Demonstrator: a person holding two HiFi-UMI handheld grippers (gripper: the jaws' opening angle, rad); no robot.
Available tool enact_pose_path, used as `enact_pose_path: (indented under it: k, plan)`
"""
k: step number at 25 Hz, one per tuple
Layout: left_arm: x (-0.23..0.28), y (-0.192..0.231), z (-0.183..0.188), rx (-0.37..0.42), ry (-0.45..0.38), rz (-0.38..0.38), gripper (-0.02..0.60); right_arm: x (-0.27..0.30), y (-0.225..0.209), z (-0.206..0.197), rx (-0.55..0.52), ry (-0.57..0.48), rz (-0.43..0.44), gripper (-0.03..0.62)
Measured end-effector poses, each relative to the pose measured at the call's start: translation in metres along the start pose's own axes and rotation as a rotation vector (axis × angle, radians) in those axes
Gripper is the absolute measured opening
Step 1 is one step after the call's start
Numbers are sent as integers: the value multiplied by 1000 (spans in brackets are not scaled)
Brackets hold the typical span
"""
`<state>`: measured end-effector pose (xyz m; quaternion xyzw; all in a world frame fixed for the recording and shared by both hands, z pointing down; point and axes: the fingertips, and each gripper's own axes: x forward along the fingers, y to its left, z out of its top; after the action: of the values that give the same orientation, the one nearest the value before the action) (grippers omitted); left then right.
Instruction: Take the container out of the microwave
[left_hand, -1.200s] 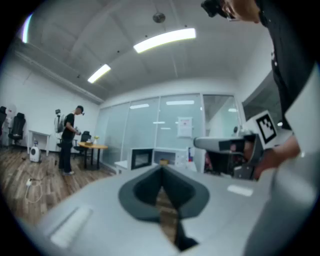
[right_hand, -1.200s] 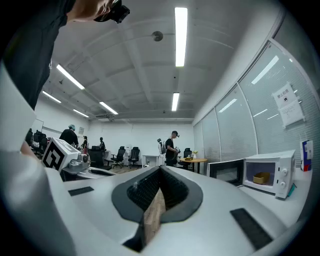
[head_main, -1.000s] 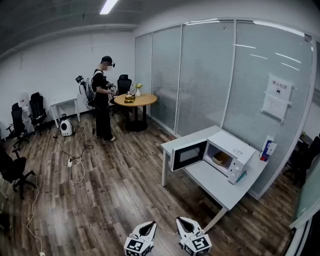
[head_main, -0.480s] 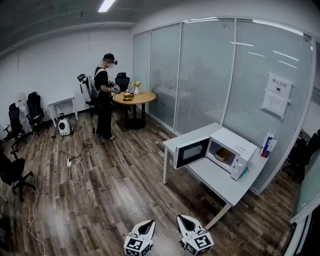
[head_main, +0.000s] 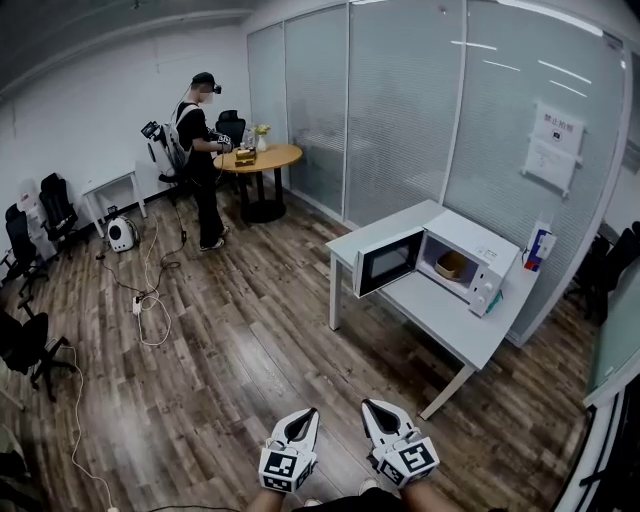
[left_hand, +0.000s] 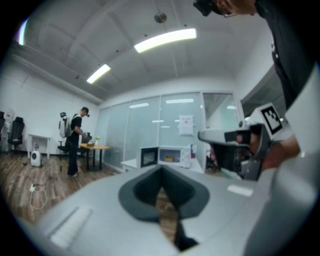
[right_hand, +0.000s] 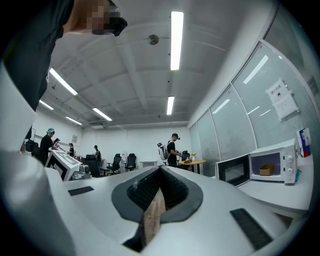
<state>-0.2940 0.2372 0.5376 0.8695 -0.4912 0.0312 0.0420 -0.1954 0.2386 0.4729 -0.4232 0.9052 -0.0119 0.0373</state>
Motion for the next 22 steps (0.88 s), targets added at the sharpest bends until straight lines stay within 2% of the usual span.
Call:
enact_pose_path:
  k: [5,10,22]
  plan:
    - [22,5,3,-16,7,-15,5,11,-20,2,15,-2,-15,-2]
    - [62,5,2,-18,33,-46,5,25,-62,6,-17,-28,-59,-2]
    - [179,4,35,9,-17,-25,5,50,-172,23,-28,-68,-80,-2]
